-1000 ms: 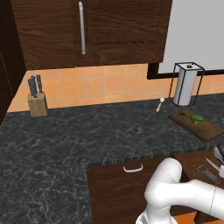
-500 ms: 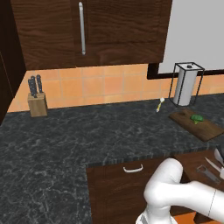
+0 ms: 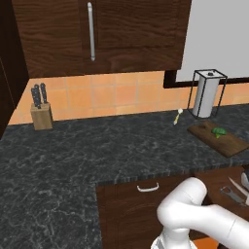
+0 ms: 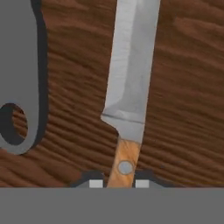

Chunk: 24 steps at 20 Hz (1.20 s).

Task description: Place the appropriate cutting tool for cutting the broccoli skin on the cutting board.

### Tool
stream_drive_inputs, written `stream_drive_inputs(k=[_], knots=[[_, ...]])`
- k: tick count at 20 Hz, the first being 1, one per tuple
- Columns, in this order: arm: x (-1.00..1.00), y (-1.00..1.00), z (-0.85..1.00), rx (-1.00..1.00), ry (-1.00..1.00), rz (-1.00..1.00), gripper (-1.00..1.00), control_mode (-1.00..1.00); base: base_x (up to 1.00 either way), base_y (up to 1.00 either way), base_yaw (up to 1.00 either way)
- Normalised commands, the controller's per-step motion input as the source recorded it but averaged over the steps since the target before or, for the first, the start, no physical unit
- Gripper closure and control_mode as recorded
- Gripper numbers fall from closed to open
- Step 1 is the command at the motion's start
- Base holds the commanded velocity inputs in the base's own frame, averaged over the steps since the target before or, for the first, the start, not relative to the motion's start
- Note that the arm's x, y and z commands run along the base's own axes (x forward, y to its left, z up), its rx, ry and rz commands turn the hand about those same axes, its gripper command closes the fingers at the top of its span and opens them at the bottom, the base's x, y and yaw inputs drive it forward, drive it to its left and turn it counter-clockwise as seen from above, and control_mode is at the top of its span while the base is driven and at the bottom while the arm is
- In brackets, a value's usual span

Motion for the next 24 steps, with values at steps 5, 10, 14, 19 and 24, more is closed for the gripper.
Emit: stream_drive_inputs(k=[5, 10, 14, 19, 24], knots=[[-0.24, 0.05, 0.48, 0.0, -0.03, 0.09, 1.0, -1.0, 0.0, 0.0, 0.0], [-0.01, 0.0, 0.74, 0.02, 0.0, 0.25, 1.0, -1.0, 0.0, 0.0, 0.0], [-0.31, 0.0, 0.77, 0.02, 0.08, 0.21, 1.0, -1.0, 0.0, 0.0, 0.0], [-0.49, 0.0, 0.83, 0.03, 0.04, 0.17, 1.0, -1.0, 0.0, 0.0, 0.0], [-0.33, 0.0, 0.92, 0.03, 0.03, 0.18, 1.0, -1.0, 0.0, 0.0, 0.0]])
